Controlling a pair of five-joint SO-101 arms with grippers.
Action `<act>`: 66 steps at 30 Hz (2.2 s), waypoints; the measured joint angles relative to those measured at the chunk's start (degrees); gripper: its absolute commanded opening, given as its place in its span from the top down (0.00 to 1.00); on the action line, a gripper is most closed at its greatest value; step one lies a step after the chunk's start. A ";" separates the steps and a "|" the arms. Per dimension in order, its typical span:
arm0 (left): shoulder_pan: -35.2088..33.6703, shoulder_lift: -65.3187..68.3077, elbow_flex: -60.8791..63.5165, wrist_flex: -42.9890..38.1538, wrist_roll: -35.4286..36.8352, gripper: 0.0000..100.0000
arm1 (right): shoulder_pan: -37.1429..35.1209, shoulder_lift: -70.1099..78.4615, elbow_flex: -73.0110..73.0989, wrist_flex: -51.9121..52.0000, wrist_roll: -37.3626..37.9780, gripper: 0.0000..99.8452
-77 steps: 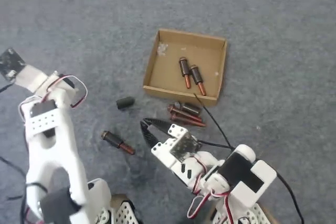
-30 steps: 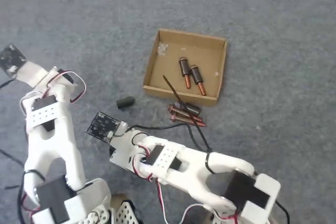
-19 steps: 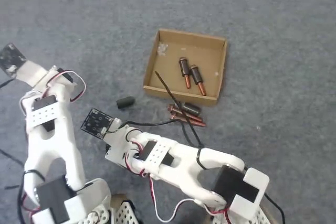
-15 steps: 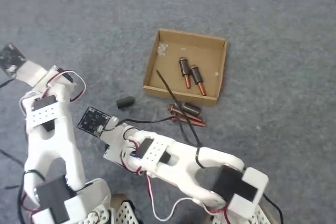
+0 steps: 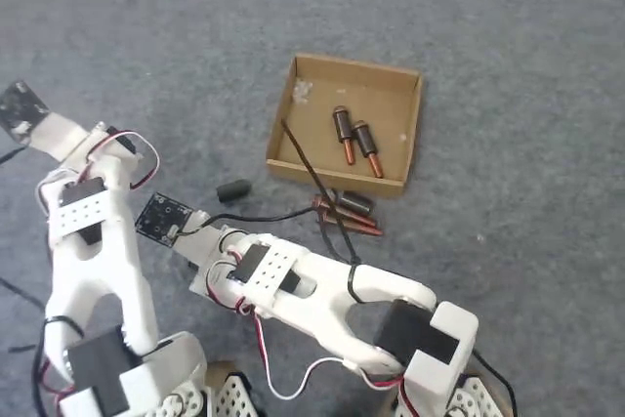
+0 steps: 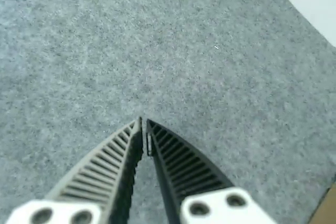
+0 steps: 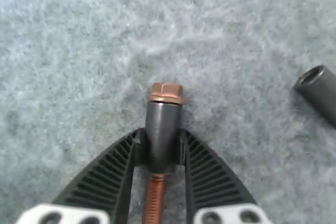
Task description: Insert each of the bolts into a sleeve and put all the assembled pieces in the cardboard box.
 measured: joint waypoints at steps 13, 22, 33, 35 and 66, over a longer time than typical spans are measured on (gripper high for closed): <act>0.00 0.00 0.00 0.00 0.00 0.99 | 9.67 -5.71 0.00 10.64 -0.09 0.99; 0.00 0.00 0.00 0.00 0.00 0.99 | 25.23 -12.92 0.00 12.75 -0.18 0.99; 1.41 0.00 0.09 0.00 -2.90 0.99 | 42.55 -15.30 0.00 5.10 -0.18 0.99; 1.49 0.00 0.09 0.00 -4.31 0.99 | 43.96 -15.30 0.00 3.52 -0.18 0.99; 2.46 0.00 0.09 -1.76 -5.63 0.99 | 51.08 12.13 -26.90 11.25 -0.18 0.99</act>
